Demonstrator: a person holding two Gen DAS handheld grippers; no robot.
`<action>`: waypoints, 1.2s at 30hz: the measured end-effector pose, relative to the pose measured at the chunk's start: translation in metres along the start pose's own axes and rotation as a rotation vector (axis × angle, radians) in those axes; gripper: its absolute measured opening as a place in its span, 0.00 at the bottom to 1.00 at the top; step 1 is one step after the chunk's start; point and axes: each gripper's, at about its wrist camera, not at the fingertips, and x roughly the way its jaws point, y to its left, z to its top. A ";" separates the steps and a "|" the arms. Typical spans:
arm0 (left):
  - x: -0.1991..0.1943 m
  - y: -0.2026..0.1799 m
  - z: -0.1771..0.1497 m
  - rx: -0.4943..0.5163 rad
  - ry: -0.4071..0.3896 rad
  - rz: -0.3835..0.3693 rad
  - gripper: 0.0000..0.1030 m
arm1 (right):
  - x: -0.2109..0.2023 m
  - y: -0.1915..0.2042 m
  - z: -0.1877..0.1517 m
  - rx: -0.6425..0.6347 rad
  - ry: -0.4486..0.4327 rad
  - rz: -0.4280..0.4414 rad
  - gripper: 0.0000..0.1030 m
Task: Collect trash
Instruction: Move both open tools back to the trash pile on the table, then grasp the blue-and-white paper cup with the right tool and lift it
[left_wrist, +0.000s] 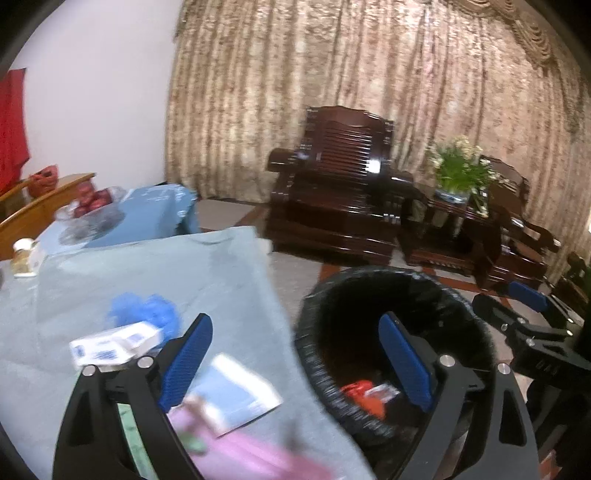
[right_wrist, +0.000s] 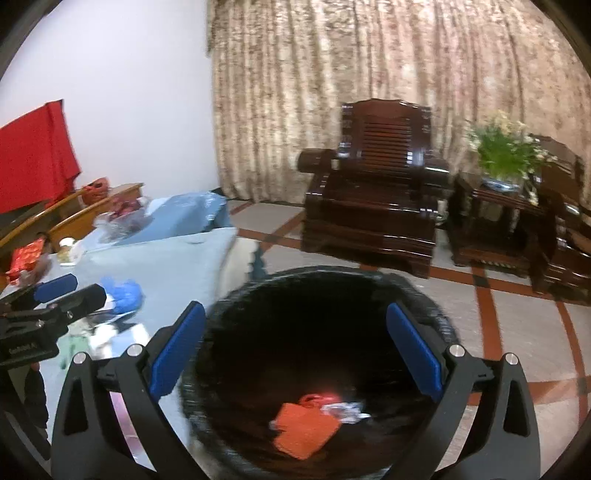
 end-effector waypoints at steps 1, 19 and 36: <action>-0.003 0.004 -0.002 -0.004 -0.001 0.012 0.87 | 0.001 0.011 0.000 -0.011 0.002 0.023 0.93; -0.062 0.128 -0.053 -0.121 0.010 0.302 0.86 | 0.028 0.139 -0.014 -0.131 0.062 0.253 0.93; -0.046 0.161 -0.081 -0.158 0.077 0.351 0.84 | 0.081 0.197 -0.043 -0.280 0.177 0.370 0.89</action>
